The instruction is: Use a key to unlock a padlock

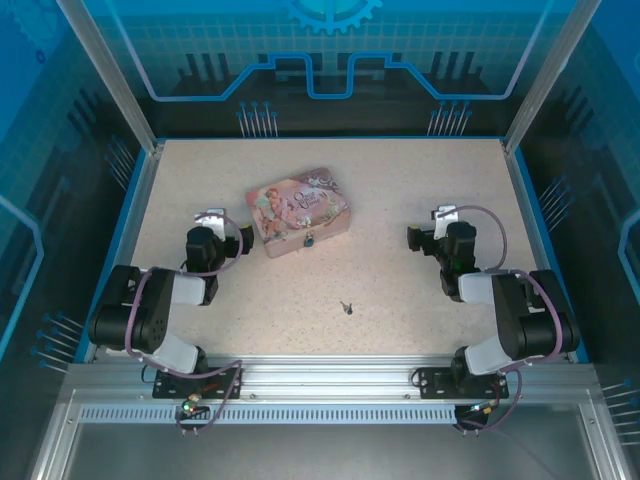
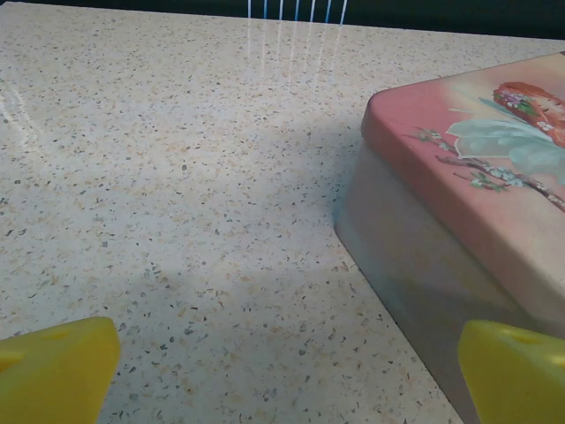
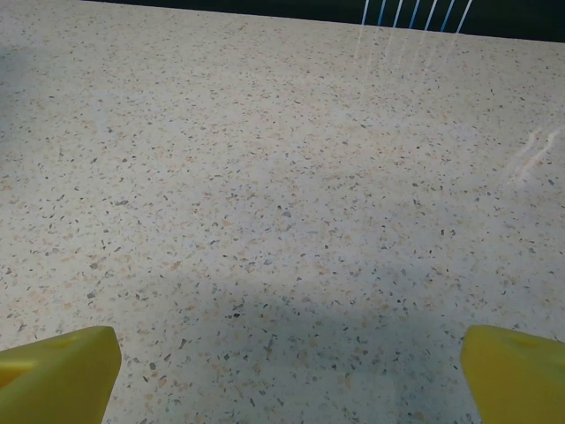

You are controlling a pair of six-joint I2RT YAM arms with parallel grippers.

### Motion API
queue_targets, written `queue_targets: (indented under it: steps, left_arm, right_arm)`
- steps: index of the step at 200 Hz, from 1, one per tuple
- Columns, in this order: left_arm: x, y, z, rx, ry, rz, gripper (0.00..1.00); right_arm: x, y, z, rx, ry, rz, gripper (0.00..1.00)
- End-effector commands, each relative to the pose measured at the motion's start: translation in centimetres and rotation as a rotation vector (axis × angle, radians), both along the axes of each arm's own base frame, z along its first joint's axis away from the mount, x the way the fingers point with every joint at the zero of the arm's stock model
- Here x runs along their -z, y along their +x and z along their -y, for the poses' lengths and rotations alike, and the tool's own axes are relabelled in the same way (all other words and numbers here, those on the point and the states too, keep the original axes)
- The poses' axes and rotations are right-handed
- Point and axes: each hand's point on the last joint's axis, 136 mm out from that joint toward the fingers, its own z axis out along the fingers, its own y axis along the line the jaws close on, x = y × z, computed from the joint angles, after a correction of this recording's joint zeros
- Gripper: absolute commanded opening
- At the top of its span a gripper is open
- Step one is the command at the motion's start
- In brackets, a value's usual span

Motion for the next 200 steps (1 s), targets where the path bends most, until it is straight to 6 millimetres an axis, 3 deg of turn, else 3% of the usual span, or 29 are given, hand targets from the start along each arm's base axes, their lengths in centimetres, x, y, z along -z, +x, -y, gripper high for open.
queue_targets:
  steps: [1, 200]
  left_arm:
    - [-1.49, 1.04, -0.23, 0.012, 0.017, 0.057, 0.99]
    - [-1.65, 0.78, -0.73, -0.017, 0.017, 0.074, 0.99]
  right_arm:
    - [-1.14, 0.85, -0.20, -0.004, -0.017, 0.044, 1.00]
    - [-1.46, 0.94, -0.03, -0.022, 0.016, 0.033, 1.00]
